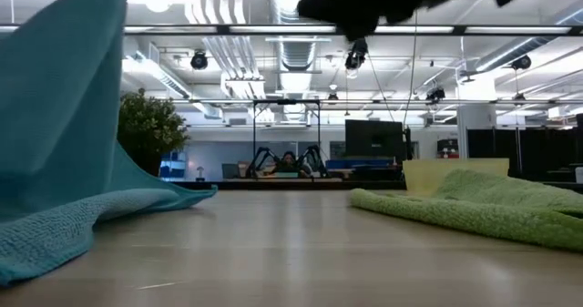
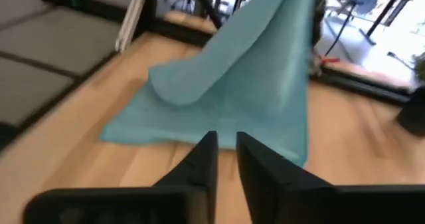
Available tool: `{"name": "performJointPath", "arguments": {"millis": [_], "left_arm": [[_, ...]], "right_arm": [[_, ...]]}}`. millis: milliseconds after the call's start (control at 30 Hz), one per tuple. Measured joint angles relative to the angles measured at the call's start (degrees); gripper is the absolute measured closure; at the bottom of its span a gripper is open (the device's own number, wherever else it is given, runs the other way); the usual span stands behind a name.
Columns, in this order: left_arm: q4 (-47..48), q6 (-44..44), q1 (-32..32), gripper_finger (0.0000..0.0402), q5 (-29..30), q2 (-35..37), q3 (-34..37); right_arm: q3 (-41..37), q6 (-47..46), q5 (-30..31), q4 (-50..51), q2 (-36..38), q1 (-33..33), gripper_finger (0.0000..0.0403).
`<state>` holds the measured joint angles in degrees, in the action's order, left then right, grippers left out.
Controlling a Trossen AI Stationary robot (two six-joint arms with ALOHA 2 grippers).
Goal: Roll microfiber towels into tight, uniform cylinder then place into a basket
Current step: Fold the blue microfiber towel
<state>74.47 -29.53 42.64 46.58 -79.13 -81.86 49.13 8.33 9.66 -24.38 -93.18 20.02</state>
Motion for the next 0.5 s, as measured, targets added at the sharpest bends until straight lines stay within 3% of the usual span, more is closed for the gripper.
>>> {"name": "performJointPath", "arguments": {"millis": [167,333,500], "left_arm": [[-8.1,11.5,-3.6,0.0401,-5.0,-0.2,0.0],[-12.9,17.3,-6.5,0.0401,-10.2,-0.9,1.0],[-14.2,19.4,-7.0,0.0401,-11.2,-1.0,1.7]], "right_arm": [[4.0,0.2,-0.7,-5.2,-7.1,-0.5,0.0283],[9.9,2.4,-0.6,-5.0,-8.2,-0.7,0.0234],[15.2,5.7,0.7,-5.2,-7.8,-1.3,0.0208]]}}
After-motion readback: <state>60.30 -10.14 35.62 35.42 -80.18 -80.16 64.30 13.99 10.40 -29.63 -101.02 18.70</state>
